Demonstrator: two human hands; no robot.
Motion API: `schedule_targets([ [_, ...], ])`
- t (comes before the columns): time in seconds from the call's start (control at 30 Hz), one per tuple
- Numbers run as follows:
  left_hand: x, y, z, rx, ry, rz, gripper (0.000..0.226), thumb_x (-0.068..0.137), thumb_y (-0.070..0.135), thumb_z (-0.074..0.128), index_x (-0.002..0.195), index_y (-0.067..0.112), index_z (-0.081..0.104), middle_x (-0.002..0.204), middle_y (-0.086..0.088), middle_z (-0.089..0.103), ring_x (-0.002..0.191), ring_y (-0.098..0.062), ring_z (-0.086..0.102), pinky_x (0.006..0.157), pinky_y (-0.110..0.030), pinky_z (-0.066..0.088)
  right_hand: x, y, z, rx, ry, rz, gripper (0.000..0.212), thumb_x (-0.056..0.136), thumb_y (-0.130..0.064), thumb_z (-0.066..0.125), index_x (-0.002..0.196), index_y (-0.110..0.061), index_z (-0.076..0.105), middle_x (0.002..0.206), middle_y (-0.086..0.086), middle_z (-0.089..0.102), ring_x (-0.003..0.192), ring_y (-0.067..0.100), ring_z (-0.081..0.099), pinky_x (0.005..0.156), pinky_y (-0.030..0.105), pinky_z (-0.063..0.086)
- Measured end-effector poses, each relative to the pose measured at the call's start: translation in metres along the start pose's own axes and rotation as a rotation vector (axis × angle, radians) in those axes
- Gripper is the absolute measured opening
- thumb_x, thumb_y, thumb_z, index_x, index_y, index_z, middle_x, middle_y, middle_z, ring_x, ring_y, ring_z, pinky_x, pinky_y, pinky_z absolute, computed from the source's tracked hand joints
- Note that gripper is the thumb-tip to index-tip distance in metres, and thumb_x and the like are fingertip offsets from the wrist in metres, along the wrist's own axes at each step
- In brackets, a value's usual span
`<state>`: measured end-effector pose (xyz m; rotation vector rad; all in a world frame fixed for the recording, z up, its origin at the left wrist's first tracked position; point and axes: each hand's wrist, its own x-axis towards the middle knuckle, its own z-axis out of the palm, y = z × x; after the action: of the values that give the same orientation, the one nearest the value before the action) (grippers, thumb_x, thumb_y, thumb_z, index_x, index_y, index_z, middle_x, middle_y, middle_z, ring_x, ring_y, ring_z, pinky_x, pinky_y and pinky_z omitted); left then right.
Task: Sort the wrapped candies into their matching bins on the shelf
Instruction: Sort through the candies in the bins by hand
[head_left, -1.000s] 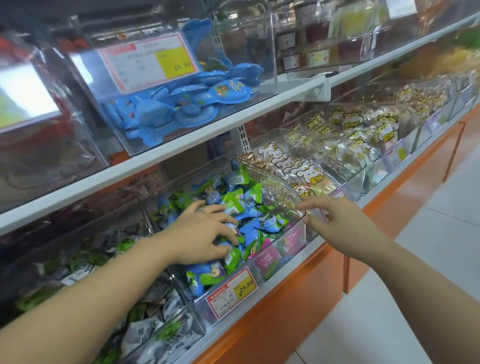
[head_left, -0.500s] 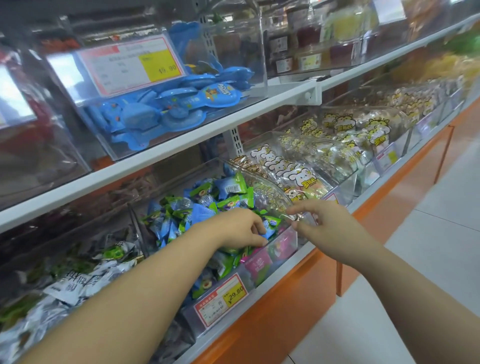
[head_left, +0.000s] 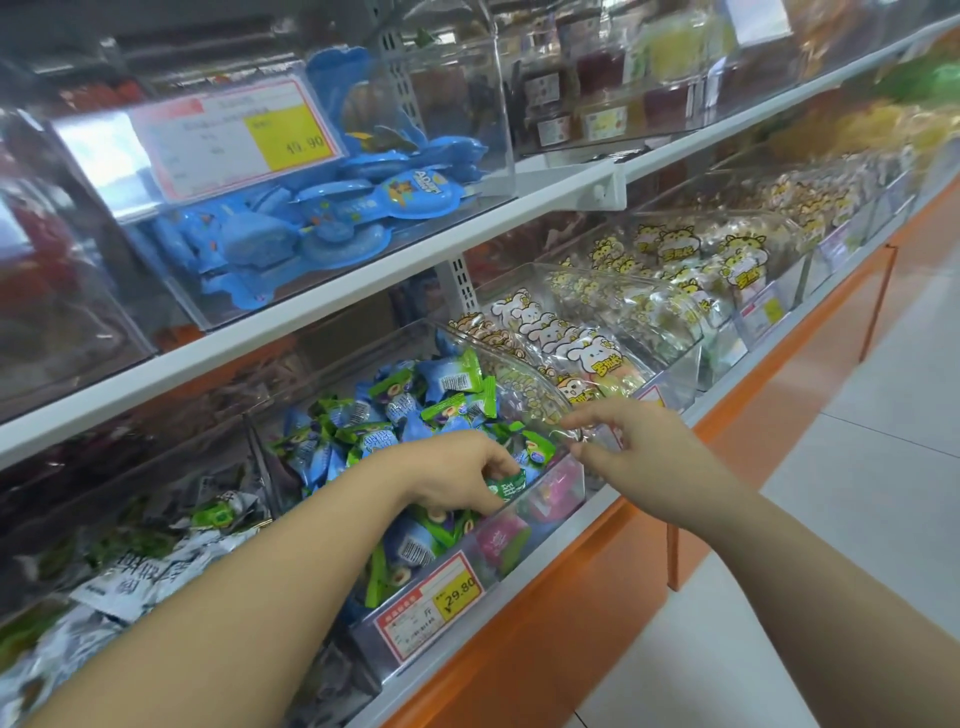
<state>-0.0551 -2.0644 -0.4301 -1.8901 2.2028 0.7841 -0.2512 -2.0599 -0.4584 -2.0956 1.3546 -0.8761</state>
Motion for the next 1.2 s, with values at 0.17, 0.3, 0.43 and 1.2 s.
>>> schedule_targets([
  [0.17,-0.014,-0.004,-0.008,-0.06,0.144,0.069,0.054,0.084,0.029,0.071,0.133,0.018,0.05,0.085,0.014,0.042,0.051,0.005,0.047,0.049,-0.007,0.037,0.0,-0.001,-0.001,0.014,-0.006,0.011,0.025,0.092,-0.021,0.057,0.114,-0.029,0.064,0.128,-0.011,0.058,0.119,0.009,0.05,0.08,0.014,0.031],
  [0.3,-0.02,-0.01,-0.013,-0.187,0.385,0.123,0.056,0.081,0.031,0.072,0.132,0.022,0.052,0.119,0.014,0.055,0.108,0.003,0.051,0.089,-0.013,0.038,0.0,-0.004,0.002,0.032,0.04,0.006,0.025,0.091,-0.022,0.057,0.115,-0.027,0.065,0.124,-0.009,0.06,0.115,0.007,0.051,0.078,0.014,0.03],
  [0.43,-0.026,-0.007,-0.015,-0.39,0.599,0.156,0.049,0.081,0.024,0.073,0.127,0.022,0.056,0.118,0.011,0.056,0.11,-0.002,0.052,0.09,-0.018,0.04,-0.001,-0.015,0.004,0.158,0.109,-0.052,0.028,0.087,-0.023,0.064,0.116,-0.025,0.064,0.109,-0.013,0.061,0.097,0.0,0.053,0.084,0.014,0.036],
  [1.2,-0.185,-0.077,0.033,-1.018,0.953,0.127,0.026,0.094,0.008,0.051,0.106,0.031,0.056,0.098,0.004,0.058,0.073,-0.01,0.071,0.06,-0.02,0.055,-0.036,-0.133,0.077,0.351,-0.074,-0.218,0.011,0.088,-0.026,0.063,0.093,-0.03,0.055,0.069,0.003,0.057,0.049,0.006,0.042,0.052,0.017,0.036],
])
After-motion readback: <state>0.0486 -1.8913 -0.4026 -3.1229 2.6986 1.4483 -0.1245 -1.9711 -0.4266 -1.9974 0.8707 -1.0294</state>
